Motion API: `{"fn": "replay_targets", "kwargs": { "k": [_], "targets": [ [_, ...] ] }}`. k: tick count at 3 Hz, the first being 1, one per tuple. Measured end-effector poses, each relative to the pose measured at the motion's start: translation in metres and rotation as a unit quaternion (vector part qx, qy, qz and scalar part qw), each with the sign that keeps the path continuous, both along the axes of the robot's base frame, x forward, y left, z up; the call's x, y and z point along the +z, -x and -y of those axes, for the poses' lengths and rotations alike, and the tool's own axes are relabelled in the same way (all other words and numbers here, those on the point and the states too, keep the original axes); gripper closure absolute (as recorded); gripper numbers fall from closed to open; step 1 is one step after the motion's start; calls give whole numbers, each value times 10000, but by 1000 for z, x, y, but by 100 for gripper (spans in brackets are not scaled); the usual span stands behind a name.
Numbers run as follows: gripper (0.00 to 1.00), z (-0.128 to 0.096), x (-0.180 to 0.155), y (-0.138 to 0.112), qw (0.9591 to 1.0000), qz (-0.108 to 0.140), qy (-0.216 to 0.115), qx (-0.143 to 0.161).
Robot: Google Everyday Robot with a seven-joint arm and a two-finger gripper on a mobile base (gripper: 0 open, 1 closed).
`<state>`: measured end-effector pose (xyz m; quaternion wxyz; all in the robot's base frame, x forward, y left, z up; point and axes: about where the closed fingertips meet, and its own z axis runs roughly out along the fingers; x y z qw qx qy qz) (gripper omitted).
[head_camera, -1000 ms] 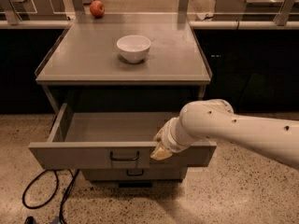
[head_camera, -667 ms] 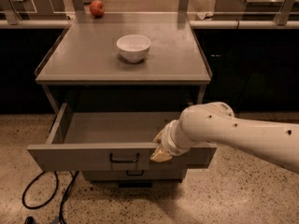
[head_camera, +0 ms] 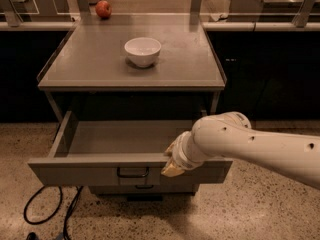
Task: Open top drawer
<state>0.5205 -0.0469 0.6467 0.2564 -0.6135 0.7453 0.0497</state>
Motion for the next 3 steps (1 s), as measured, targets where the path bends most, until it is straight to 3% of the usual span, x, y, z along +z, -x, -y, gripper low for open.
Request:
{"fn": "replay_targets", "kwargs": {
  "k": [3],
  "targets": [
    [100,0,1,10,10000,5,27,-48]
  ]
}}
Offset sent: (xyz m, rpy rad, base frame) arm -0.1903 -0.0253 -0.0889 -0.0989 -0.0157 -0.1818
